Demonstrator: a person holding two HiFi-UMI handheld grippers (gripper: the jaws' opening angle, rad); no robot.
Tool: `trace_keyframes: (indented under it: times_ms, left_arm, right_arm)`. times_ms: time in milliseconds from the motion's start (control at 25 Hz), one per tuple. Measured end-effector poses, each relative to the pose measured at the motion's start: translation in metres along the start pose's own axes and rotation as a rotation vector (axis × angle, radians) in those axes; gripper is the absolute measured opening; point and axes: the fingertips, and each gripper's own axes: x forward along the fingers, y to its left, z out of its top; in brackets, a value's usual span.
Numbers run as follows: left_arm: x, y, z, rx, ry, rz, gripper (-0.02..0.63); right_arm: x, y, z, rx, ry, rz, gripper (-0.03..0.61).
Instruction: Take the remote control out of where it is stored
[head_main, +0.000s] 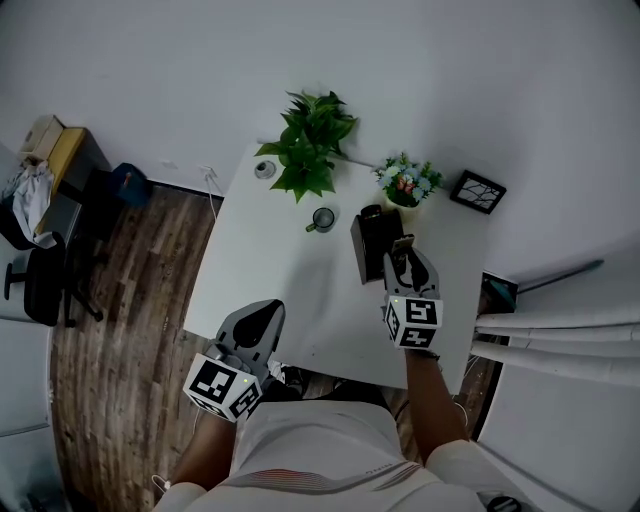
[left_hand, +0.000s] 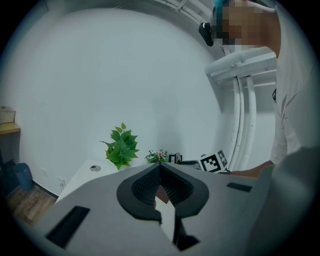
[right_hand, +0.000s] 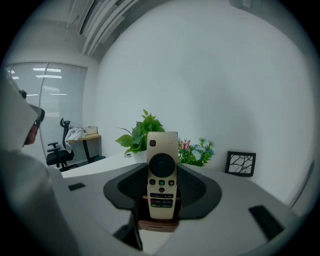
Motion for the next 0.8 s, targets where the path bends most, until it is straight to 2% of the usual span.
trace_keyframes:
  times_ms: [160,280,440,680,800]
  left_arm:
    - [0.004,-0.006,0.002,0.002,-0.008,-0.026,0.008]
    - [0.009,-0.012,0.003,0.005,-0.015,-0.051,0.008]
    - [0.014,-0.021,0.003,0.008,-0.022,-0.085,0.008]
    - [0.015,-0.029,0.003,0.003,-0.018,-0.103,0.008]
    - [0.015,-0.031,0.002,0.004,-0.017,-0.105,0.008]
  right_arm:
    - [-0.038,0.0,0.035,-0.003,-0.056,0.066,0.187]
    - [-0.064,-0.005,0.045,-0.031,-0.03,0.088,0.187]
    - [-0.087,-0.021,0.014,-0.091,0.141,0.063,0.186]
    - [-0.104,-0.049,-0.071,-0.206,0.465,0.024,0.186]
    - [-0.106,-0.057,-0.114,-0.234,0.611,0.038,0.184]
